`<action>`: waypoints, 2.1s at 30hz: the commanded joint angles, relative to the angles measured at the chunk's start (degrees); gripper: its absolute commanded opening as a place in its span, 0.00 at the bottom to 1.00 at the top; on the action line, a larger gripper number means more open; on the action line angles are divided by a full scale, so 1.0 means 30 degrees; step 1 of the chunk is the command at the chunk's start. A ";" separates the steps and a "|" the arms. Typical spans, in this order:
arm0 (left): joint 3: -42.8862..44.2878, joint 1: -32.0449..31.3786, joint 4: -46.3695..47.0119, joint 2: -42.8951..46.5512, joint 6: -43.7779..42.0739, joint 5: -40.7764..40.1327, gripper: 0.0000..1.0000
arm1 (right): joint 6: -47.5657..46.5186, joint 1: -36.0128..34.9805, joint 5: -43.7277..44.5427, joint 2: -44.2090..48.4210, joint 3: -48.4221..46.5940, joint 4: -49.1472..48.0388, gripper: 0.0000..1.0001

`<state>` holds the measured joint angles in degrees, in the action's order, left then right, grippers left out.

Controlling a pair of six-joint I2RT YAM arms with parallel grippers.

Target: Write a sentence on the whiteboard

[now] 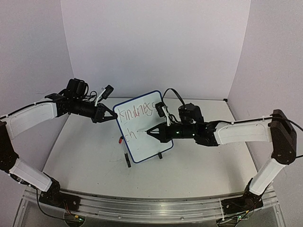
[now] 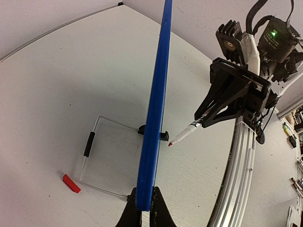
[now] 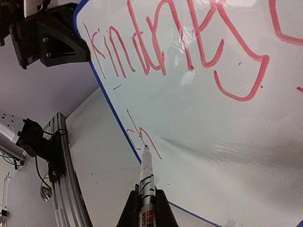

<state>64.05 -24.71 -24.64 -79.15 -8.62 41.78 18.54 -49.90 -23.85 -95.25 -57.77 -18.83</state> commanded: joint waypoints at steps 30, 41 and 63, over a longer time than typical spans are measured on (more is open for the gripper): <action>0.0021 -0.0177 -0.1185 -0.0539 -0.0730 -0.0975 0.00 | -0.0085 0.0002 0.2125 -0.0672 -0.0374 0.1295 0.00; 0.0016 -0.0172 -0.1179 -0.0466 -0.0752 -0.1007 0.00 | -0.0345 -0.0007 0.3150 -0.0037 -0.1169 0.1210 0.00; 0.0008 -0.0172 -0.1188 -0.0432 -0.0729 -0.1007 0.00 | -0.0017 -0.0009 0.2756 -0.0157 -0.1584 0.0163 0.00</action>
<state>64.05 -24.69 -24.97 -79.20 -8.56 41.43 18.10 -50.46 -18.09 -96.82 -60.51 -14.06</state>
